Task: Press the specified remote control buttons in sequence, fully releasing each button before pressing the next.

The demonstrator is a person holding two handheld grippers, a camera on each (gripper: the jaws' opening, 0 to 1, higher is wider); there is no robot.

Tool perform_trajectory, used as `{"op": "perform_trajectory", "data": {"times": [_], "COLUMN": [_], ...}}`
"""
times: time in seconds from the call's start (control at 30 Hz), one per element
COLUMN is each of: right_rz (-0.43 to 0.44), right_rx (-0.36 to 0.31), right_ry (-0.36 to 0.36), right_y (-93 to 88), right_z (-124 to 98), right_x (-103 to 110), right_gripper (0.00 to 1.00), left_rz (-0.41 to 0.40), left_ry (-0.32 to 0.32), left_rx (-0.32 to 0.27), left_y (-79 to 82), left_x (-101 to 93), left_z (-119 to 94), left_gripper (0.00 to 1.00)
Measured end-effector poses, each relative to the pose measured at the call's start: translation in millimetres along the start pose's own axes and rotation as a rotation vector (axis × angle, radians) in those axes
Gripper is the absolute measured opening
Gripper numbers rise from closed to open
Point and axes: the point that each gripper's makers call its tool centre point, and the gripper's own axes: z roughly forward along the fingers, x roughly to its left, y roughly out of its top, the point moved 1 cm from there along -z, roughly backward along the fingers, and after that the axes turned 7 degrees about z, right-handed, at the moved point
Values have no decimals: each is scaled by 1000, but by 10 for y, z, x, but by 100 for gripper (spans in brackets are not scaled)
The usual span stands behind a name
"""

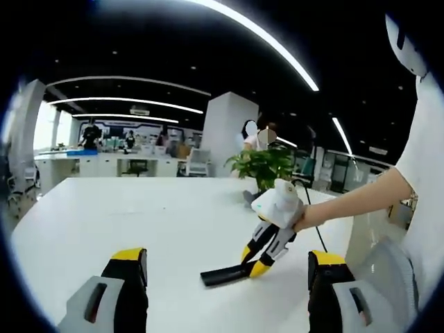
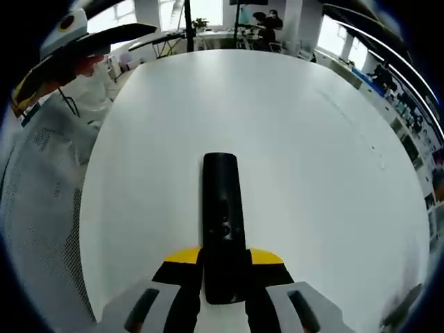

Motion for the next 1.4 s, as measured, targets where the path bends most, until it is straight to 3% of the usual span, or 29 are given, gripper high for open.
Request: {"op": "perform_trajectory", "data": {"times": [0.53, 1.0, 1.13, 1.2, 1.4], "right_rz": [-36, -88, -77, -75, 43], "right_rx": [36, 43, 31, 2, -105], "right_ry": [-8, -6, -27, -70, -143], "right_y": [66, 110, 83, 80, 41], "right_z": [43, 53, 32, 0, -125], "right_x": [-266, -371, -361, -392, -394], "right_gripper": [21, 21, 22, 23, 33], "left_rz": [9, 0, -8, -7, -13], "left_ry": [6, 25, 25, 27, 23], "left_rx": [7, 10, 7, 8, 10], "left_y": [14, 6, 4, -3, -16], "left_x": [30, 68, 70, 74, 63], "left_z": [-22, -54, -49, -46, -18], "left_gripper": [100, 100, 100, 100, 100]}}
